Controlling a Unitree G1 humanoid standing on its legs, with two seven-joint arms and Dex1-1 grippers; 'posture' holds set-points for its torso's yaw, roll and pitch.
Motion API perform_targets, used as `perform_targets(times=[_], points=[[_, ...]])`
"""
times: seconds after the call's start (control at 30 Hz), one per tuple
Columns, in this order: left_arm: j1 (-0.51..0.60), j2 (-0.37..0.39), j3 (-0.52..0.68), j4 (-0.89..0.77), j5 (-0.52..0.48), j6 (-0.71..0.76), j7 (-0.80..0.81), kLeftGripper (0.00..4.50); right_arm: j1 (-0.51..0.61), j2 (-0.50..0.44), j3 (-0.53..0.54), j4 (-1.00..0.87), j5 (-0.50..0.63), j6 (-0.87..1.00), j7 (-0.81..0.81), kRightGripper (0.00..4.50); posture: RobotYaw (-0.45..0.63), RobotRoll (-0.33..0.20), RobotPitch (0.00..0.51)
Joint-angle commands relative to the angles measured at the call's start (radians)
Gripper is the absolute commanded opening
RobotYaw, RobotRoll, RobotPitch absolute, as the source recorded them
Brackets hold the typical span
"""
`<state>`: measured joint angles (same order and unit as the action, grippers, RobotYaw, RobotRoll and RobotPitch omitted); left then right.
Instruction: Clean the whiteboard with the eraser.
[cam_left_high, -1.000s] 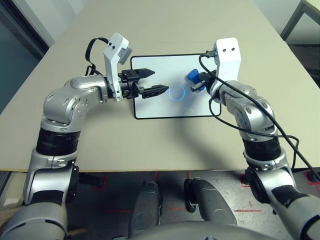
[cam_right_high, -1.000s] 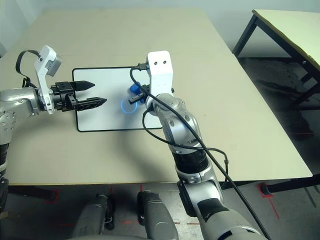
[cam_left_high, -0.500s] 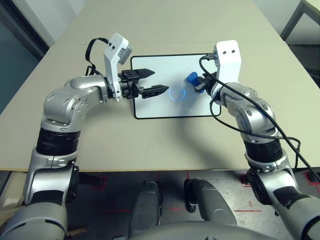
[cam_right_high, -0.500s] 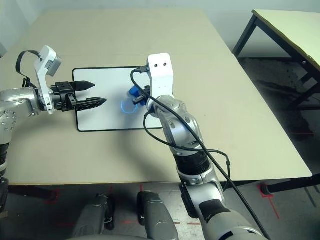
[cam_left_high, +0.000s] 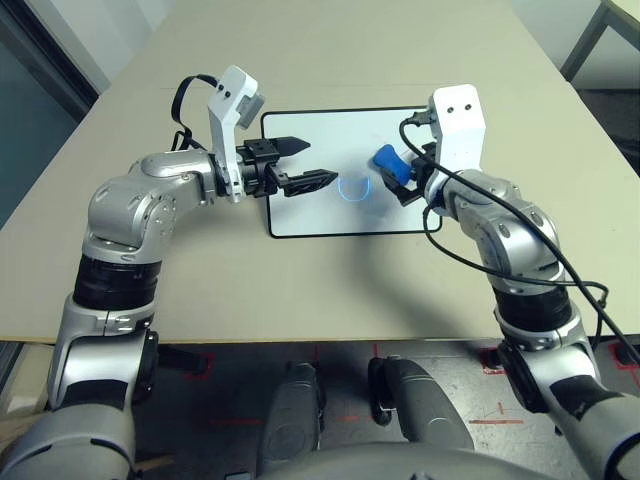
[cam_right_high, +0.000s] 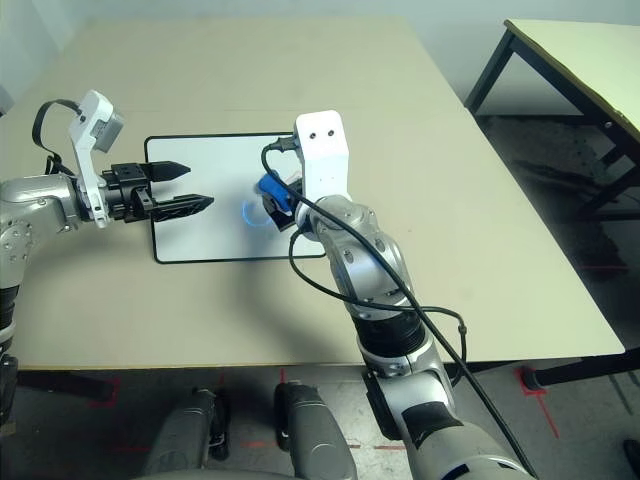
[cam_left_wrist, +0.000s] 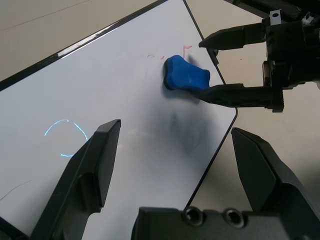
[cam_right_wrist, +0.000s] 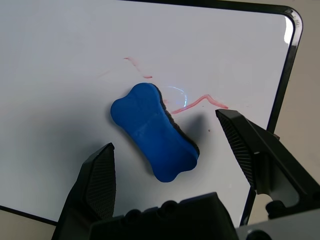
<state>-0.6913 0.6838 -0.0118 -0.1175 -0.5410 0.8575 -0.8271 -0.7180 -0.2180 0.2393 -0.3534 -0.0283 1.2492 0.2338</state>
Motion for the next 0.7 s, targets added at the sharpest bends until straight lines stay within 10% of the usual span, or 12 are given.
perform_targets(times=[0.03, 0.2, 0.53, 0.7], points=[[0.0, 0.003, 0.0, -0.003, 0.007, 0.002, -0.004, 4.5, 0.007, -0.001, 0.031, 0.019, 0.004, -0.032, 0.003, 4.48, 0.02, 0.0, 0.144], [0.004, 0.005, 0.004, -0.01, 0.002, 0.007, -0.002, 4.5, -0.001, 0.0, 0.046, 0.054, -0.004, -0.074, -0.001, 4.11, 0.02, 0.0, 0.146], [0.007, 0.002, 0.014, -0.017, -0.014, 0.017, 0.002, 4.5, 0.004, -0.014, 0.077, 0.116, -0.035, -0.153, -0.005, 0.89, 0.03, 0.0, 0.147], [0.006, 0.0, 0.014, -0.015, -0.015, 0.016, 0.003, 4.5, 0.011, -0.02, 0.086, 0.134, -0.046, -0.175, -0.006, 0.24, 0.03, 0.0, 0.147]])
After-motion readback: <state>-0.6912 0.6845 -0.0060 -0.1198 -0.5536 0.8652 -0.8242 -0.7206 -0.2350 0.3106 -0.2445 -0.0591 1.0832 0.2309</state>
